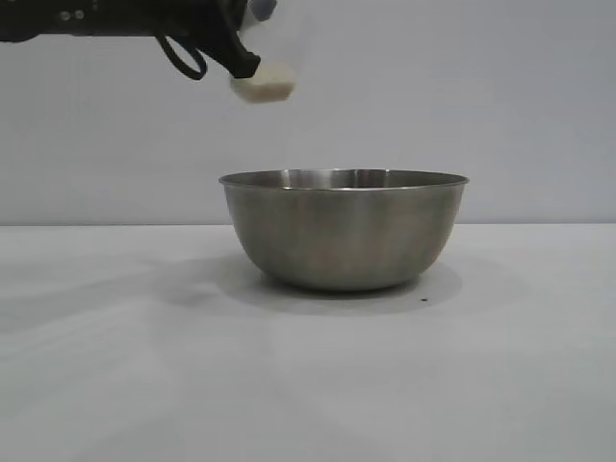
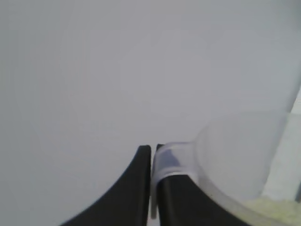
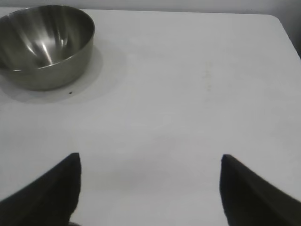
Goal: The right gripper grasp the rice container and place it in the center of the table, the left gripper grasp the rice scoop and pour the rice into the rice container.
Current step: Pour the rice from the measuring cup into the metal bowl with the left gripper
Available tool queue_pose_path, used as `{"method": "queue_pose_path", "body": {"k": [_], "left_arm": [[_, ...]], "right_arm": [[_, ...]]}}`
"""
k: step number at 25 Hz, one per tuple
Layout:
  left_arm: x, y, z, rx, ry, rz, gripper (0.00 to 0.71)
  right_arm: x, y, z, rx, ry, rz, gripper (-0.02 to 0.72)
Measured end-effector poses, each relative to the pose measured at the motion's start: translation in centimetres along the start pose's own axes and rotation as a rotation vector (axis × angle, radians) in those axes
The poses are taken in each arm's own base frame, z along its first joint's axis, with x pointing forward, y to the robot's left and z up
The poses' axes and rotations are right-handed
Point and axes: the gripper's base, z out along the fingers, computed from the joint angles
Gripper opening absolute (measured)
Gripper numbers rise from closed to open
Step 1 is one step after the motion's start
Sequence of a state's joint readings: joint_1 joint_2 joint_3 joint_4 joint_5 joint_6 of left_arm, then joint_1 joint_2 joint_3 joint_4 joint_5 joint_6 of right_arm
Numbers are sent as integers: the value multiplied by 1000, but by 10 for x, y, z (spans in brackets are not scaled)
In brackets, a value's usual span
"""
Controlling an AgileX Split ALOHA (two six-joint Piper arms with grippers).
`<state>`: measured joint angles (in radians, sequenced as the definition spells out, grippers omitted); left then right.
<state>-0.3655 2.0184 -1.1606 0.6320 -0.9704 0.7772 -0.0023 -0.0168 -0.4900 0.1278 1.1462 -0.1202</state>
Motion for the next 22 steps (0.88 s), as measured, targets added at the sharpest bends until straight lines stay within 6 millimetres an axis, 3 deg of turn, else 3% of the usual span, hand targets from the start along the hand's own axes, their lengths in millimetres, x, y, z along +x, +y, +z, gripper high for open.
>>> {"method": "queue_pose_path", "body": {"k": [8,14,22], "left_arm": [[-16,-14,7,91,-44,264,0],[-30,-28,14,169,-67,563,0],[-31,-30,14,172,-90,831,0]], "right_arm": [[0,0,0,0,0,0,566],[0,0,0,0,0,0,566],[0,0,0,0,0,0,566]]}}
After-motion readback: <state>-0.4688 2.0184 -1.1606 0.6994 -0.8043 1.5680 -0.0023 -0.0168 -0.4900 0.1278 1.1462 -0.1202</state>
